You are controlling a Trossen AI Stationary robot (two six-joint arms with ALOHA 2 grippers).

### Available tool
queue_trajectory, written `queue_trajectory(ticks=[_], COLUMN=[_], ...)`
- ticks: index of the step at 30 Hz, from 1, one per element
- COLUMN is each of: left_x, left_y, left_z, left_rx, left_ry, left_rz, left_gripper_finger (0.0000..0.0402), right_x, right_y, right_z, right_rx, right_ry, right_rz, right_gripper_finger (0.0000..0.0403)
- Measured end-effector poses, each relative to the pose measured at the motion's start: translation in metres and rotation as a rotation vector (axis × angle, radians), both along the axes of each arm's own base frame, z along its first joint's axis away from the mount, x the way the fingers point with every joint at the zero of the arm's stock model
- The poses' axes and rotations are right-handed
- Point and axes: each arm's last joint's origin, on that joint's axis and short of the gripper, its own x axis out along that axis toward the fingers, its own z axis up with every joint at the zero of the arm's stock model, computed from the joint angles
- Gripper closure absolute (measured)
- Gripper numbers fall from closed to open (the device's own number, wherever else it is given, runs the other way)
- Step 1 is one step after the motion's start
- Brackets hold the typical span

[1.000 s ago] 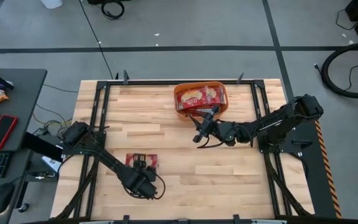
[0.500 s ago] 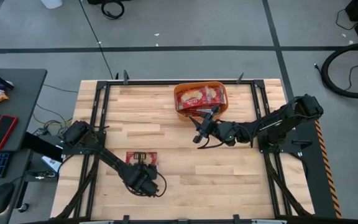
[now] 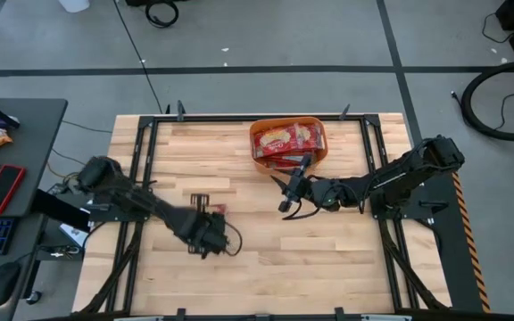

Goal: Sort popcorn bags into baskets
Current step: Stack the popcorn bag on top of the other popcorn bag into the orange container

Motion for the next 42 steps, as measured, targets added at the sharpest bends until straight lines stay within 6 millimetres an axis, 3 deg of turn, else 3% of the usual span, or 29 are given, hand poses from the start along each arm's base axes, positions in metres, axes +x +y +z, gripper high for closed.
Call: queue_trajectory(ticks=[9, 17, 22, 32, 37, 42], left_x=[0.016, 0.045, 0.059, 0.106, 0.127, 0.144], left_y=[0.062, 0.090, 0.110, 0.163, 0.190, 0.212], left_z=[0.042, 0.096, 0.112, 0.105, 0.088, 0.057], left_rx=[0.170, 0.314, 0.360, 0.320, 0.334, 0.321], left_ry=[-0.098, -0.225, -0.314, -0.544, -0.586, -0.573], left_rz=[-0.060, -0.145, -0.161, -0.200, -0.208, -0.180], left_gripper_finger=[0.0400, 0.0399, 0.0399, 0.0398, 0.0398, 0.0398], right_x=[-0.005, -0.018, -0.027, -0.043, -0.048, -0.049], right_y=[0.019, 0.034, 0.048, 0.085, 0.095, 0.096], right_z=[-0.016, -0.035, -0.042, -0.042, -0.041, -0.041], right_rx=[0.197, 0.442, 0.565, 0.625, 0.603, 0.590], right_ry=[0.082, 0.165, 0.183, 0.142, 0.118, 0.104], right_rz=[0.164, 0.122, 0.095, 0.142, 0.146, 0.136], right_gripper_finger=[0.0296, 0.0296, 0.0296, 0.0296, 0.0296, 0.0296])
